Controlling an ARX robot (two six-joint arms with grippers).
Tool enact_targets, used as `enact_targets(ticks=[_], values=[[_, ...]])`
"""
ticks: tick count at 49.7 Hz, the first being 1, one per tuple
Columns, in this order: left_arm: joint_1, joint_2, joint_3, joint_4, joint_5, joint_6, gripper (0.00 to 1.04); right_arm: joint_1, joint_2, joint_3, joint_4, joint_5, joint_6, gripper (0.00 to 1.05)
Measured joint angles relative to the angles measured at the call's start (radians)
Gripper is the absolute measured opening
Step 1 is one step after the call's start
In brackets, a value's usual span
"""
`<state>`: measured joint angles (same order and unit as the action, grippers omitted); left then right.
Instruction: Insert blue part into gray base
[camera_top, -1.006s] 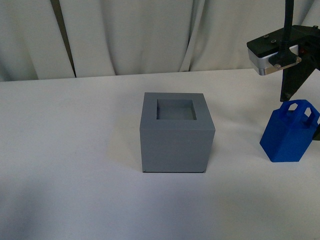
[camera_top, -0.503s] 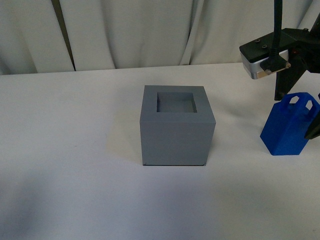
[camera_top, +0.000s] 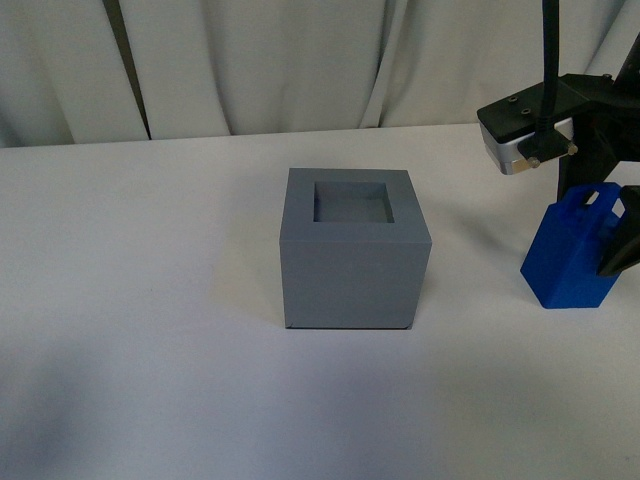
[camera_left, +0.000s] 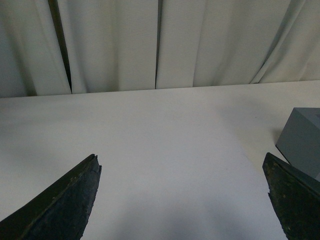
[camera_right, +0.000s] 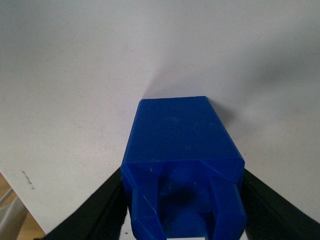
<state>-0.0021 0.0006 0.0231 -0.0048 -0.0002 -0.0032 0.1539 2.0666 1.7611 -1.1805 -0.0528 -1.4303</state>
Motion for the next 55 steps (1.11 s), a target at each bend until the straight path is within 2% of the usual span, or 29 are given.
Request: enact_targets(ticks=[3, 6, 22, 36, 55], values=[[0.0, 0.0, 0.0, 0.0, 0.0, 0.0, 0.99, 0.0, 0.0, 0.003, -0.004, -0.001, -0.003, 0.5], [0.0, 0.0, 0.0, 0.0, 0.0, 0.0, 0.99, 0.0, 0.0, 0.008, -0.011, -0.004, -0.003, 0.47], [0.0, 0.0, 0.0, 0.0, 0.0, 0.0, 0.99, 0.011, 0.0, 0.103, -0.089, -0.056, 0.007, 0.47], [0.0, 0.0, 0.0, 0.0, 0.0, 0.0, 0.99, 0.075, 0.0, 0.302, -0.212, -0.111, 0.044, 0.47], [0.0, 0.0, 0.0, 0.0, 0.0, 0.0, 0.99, 0.093, 0.002, 0.312, -0.218, -0.106, 0.049, 0.47]])
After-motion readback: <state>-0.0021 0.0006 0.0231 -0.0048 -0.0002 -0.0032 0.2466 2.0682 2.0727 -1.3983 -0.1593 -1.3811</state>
